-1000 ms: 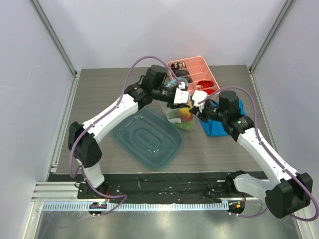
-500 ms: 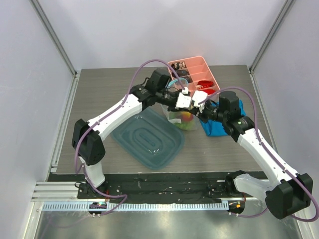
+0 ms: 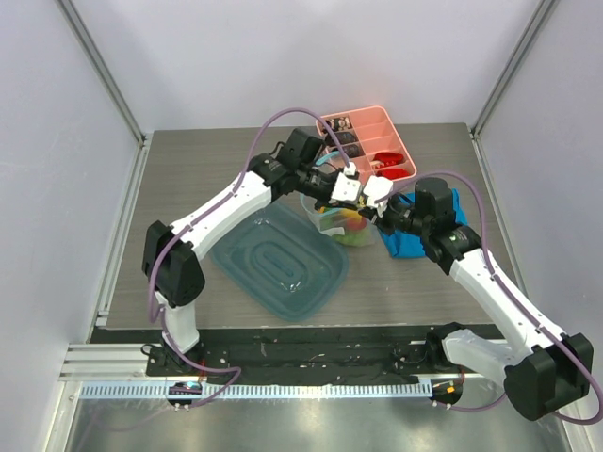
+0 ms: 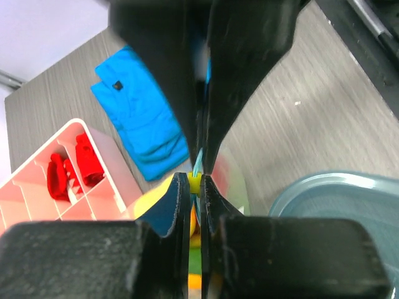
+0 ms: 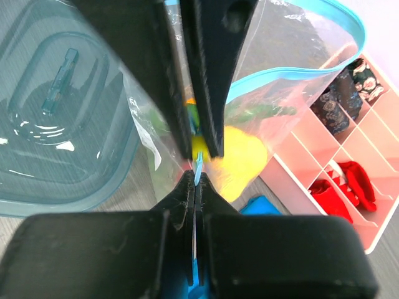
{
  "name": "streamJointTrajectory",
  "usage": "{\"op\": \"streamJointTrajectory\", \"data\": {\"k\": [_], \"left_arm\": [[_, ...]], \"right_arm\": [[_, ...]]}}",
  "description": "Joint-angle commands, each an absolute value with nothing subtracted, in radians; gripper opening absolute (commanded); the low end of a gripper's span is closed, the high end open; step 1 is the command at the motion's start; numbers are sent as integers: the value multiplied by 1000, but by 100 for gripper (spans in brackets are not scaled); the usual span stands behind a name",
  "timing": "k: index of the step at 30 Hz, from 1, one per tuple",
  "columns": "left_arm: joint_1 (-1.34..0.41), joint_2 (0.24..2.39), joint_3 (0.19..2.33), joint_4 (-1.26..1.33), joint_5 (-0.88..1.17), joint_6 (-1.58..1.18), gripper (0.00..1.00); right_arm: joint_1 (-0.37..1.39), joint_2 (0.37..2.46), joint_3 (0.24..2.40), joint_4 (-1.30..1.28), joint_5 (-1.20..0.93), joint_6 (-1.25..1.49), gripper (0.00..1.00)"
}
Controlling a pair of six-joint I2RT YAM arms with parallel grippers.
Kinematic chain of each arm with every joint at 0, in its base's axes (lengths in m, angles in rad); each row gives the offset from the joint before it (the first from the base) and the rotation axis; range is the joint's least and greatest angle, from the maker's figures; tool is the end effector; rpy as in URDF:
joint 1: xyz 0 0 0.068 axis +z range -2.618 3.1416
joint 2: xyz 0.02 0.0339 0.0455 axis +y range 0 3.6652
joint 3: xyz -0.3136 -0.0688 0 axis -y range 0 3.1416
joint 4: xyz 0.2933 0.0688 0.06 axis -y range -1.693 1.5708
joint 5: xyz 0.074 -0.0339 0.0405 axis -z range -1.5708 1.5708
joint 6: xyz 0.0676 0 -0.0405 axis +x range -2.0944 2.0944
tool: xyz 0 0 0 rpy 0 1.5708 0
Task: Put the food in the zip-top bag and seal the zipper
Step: Zip the zipper food storage bag at the center of the board.
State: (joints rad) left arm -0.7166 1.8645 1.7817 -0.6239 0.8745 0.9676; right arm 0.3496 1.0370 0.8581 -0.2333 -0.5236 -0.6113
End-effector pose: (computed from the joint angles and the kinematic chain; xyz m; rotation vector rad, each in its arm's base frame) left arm 0.3409 -0.3657 0.3730 1.8305 1.0394 -0.8355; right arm 0.2526 0.1281 0.3372 -1.1805 1.5401 0.3446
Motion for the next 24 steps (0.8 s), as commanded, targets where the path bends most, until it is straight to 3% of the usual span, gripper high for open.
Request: {"op": "streamJointTrajectory", "data": {"k": [1, 24], "left_arm": [[-621, 1893, 1847, -716, 802, 1071, 0], [-373, 1930, 1939, -812, 681, 1204, 0]], "right_arm": [[339, 974, 847, -196, -529, -627, 1], [219, 884, 787, -207, -509, -635, 1]]}}
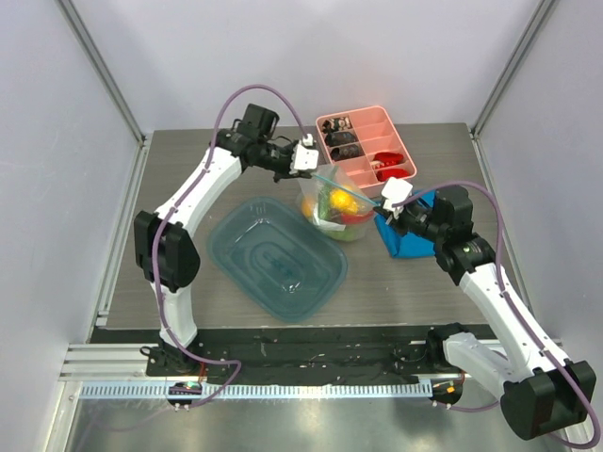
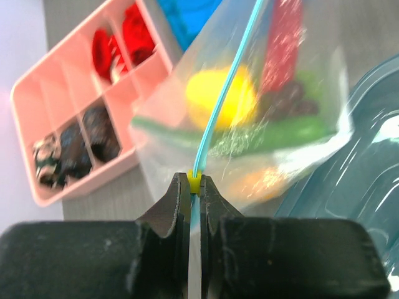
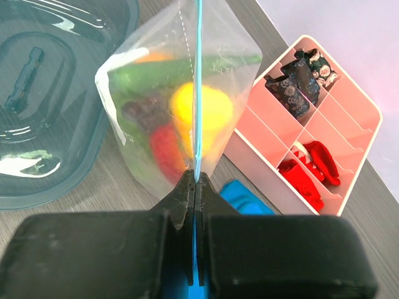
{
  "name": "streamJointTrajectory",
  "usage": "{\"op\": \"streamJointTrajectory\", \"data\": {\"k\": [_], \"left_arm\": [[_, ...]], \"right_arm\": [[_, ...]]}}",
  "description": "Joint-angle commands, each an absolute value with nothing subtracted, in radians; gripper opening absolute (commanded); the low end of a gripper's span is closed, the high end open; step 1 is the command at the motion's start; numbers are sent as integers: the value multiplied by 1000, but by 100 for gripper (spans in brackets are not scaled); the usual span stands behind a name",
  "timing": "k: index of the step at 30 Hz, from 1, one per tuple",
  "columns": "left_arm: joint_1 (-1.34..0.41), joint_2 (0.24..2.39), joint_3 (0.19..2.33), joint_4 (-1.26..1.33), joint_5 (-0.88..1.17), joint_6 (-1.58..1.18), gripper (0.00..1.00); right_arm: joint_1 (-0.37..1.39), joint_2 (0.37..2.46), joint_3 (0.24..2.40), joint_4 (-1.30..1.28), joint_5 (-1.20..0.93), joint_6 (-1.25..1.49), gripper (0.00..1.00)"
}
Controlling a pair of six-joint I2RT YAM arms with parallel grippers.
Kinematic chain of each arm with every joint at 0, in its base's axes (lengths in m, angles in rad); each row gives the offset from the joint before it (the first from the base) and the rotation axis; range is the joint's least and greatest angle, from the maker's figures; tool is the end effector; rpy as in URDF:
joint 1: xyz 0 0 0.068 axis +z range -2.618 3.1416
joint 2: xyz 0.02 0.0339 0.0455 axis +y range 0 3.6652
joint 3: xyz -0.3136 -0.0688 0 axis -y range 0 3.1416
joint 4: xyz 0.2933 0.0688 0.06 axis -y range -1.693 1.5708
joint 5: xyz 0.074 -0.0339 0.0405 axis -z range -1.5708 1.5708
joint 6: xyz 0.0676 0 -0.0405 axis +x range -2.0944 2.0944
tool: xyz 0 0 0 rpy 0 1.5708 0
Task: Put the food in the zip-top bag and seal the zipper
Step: Zip the zipper food storage bag at the center of the board.
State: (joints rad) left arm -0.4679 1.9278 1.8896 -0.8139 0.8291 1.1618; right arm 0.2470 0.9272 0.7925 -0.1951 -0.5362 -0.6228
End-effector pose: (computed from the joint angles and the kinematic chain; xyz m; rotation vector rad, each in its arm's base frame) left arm 0.4271 -0.2717 0.3660 1.7972 1.2089 -0.6114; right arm 0.2393 0.0960 0.3416 -1.0941 1.5045 0.2490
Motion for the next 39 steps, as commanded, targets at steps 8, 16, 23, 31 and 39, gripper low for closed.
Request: {"op": "streamJointTrajectory", "data": {"k": [8, 16, 23, 31, 39], "left_arm": [[-305, 1939, 1970, -790, 637, 1218, 0], [-239, 1944, 1970, -769, 607, 1207, 0], [-258, 1895, 1951, -816, 684, 1189, 59], [-434, 1861, 1925, -847, 670, 1152, 76], [-560, 1959, 2020, -974, 700, 1158, 73]], "right_arm": [[210, 890, 781, -207, -508, -643, 1], [206, 911, 787, -198, -525, -650, 1], [206, 966, 811, -153, -581, -629, 1], [207, 1028, 844, -133, -637, -632, 1], [213, 1043, 864, -133, -637, -637, 1]]}}
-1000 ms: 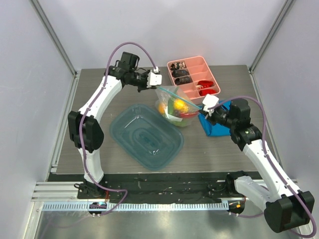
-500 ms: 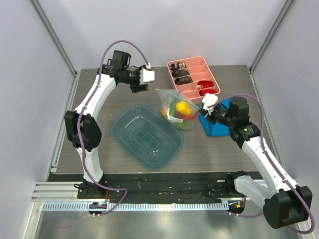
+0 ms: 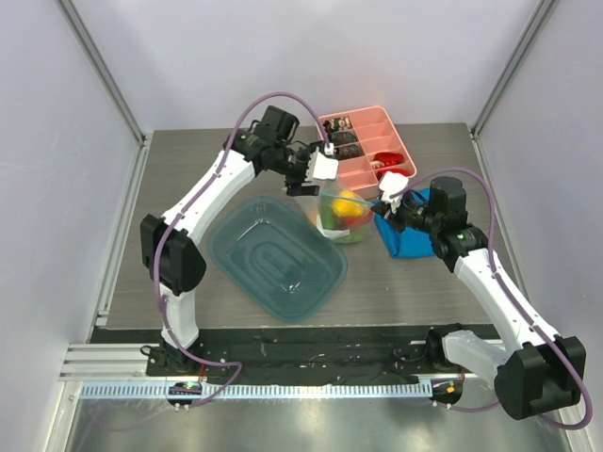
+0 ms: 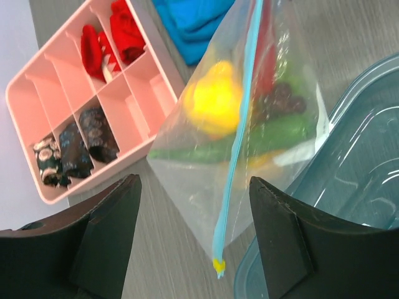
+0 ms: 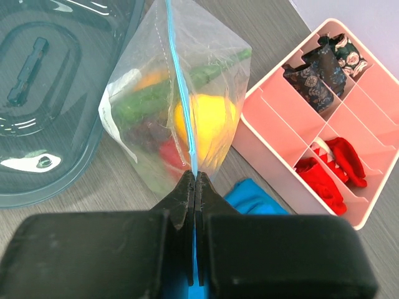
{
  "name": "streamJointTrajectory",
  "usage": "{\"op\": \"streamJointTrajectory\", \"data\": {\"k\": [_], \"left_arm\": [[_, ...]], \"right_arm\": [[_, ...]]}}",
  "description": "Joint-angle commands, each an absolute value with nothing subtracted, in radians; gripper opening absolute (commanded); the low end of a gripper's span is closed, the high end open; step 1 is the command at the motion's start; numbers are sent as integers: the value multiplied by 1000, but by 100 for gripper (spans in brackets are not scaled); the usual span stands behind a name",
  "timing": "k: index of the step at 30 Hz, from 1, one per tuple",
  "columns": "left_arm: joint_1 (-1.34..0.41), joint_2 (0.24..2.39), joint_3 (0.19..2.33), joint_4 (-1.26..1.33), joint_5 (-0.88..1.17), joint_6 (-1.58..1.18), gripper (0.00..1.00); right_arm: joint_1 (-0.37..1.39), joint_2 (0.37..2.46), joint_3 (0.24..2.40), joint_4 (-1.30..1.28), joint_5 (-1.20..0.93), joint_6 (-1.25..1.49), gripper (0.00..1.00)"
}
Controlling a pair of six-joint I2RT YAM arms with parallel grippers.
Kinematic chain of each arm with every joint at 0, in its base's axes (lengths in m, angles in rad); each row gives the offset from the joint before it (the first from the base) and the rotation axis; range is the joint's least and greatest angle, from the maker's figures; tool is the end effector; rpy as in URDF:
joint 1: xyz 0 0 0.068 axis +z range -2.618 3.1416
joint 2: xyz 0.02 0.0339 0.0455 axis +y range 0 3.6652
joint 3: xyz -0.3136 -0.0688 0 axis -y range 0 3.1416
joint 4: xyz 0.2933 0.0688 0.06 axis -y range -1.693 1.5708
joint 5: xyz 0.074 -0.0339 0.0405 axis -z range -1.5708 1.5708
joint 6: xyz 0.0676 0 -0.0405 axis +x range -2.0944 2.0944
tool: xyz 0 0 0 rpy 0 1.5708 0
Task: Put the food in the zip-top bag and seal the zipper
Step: Zip the zipper food storage bag at the center of the board, then place the zipper food storage bag at the center of the board.
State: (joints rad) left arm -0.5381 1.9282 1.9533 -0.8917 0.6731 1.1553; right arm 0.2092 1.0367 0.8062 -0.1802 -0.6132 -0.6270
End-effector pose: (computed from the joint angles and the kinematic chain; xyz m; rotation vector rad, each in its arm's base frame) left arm 0.4108 -0.2943 0.3779 1.8661 1.2665 -0.4960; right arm 0.2640 0.0958 0.3232 -1.1178 1.5571 0.3262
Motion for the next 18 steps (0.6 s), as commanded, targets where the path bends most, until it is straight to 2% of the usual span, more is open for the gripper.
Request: {"op": "streamJointTrajectory", "data": {"k": [1, 5, 12, 13, 15, 16, 18], "left_arm": [[-566, 1971, 2019, -982, 698, 1157, 72], [-594, 2005, 2020, -1015, 686, 1160, 64], [-626, 2010, 1991, -958, 666, 1134, 61], [-630, 2005, 1985, -931, 663, 1108, 45], [-630, 1991, 1983, -907, 649, 1005, 5], [-626, 1990, 1991, -910, 634, 967, 0], [-609, 1965, 2008, -934, 634, 899, 0]], "right_arm": [[213, 1045, 865, -133, -638, -638, 1], [216, 1046, 874, -132, -643, -641, 1], [227, 1060, 888, -110, -661, -621, 1], [232, 1065, 890, -109, -660, -620, 1], [235, 1069, 896, -97, -644, -601, 1], [233, 1075, 903, -92, -634, -588, 1], [233, 1077, 916, -91, -611, -557, 1]]}}
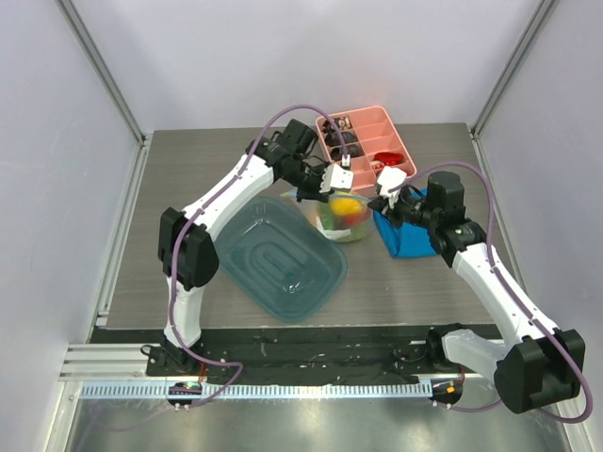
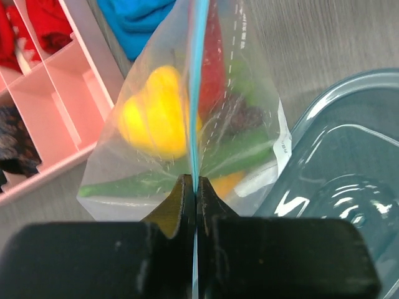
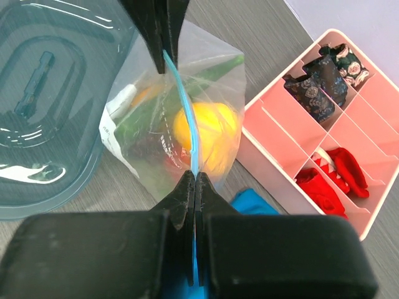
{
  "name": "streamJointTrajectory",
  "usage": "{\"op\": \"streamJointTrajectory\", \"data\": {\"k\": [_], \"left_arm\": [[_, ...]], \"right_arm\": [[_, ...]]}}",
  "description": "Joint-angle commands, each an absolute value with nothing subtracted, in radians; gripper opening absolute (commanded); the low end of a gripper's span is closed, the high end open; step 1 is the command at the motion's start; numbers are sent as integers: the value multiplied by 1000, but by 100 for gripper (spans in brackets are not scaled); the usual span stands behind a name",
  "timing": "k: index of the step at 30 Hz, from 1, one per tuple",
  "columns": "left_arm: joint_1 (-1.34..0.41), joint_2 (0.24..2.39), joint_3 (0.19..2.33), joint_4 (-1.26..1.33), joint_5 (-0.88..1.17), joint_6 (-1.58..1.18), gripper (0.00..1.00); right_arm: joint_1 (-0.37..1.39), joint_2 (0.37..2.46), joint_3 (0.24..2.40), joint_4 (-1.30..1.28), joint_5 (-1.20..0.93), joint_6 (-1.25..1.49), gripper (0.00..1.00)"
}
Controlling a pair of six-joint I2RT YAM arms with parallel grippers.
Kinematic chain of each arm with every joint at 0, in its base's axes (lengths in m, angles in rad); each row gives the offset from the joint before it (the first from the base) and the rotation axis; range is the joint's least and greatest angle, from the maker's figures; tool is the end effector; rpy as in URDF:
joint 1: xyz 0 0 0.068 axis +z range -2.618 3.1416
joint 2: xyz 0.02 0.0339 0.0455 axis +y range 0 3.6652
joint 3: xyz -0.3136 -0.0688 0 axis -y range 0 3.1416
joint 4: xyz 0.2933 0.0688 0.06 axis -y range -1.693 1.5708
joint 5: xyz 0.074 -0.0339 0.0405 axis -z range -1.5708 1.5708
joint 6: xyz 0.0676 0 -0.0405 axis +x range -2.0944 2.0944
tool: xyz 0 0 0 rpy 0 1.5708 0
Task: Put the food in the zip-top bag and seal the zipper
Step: Place the zipper food storage bag at the center of the board.
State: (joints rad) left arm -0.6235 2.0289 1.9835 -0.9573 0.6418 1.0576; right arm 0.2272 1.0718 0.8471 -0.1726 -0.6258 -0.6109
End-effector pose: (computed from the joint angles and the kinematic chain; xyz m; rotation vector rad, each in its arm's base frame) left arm 0.4013 -0.3384 0.3334 1.9340 1.4206 -0.6251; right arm 0.2717 0.1034 0.3322 -1.1240 1.5386 0.3555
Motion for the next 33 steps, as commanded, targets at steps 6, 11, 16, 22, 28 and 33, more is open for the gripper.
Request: {"op": "streamJointTrajectory", "data": {"k": [6, 11, 16, 22, 28, 33], "left_arm": [[-459, 1881, 2003, -691, 644, 455, 0], [-397, 1867, 2023, -592, 660, 289, 0], [-364, 1870, 2066, -543, 566, 99, 0], [-290, 1908, 2181, -542, 355, -29, 0], [-299, 1986, 2255, -514, 195, -148, 0], [-330, 2121, 2390, -489, 160, -346, 0]], "right_arm": [[235, 1081, 942, -78, -557, -419, 75], [233, 1077, 957, -52, -482, -362, 100], [235, 1062, 969, -52, -443, -330, 100], [233, 1022, 956, -81, -416, -331, 100], [235, 1008, 945, -103, -396, -330, 100], [235, 1022, 963, -123, -376, -327, 100]]}}
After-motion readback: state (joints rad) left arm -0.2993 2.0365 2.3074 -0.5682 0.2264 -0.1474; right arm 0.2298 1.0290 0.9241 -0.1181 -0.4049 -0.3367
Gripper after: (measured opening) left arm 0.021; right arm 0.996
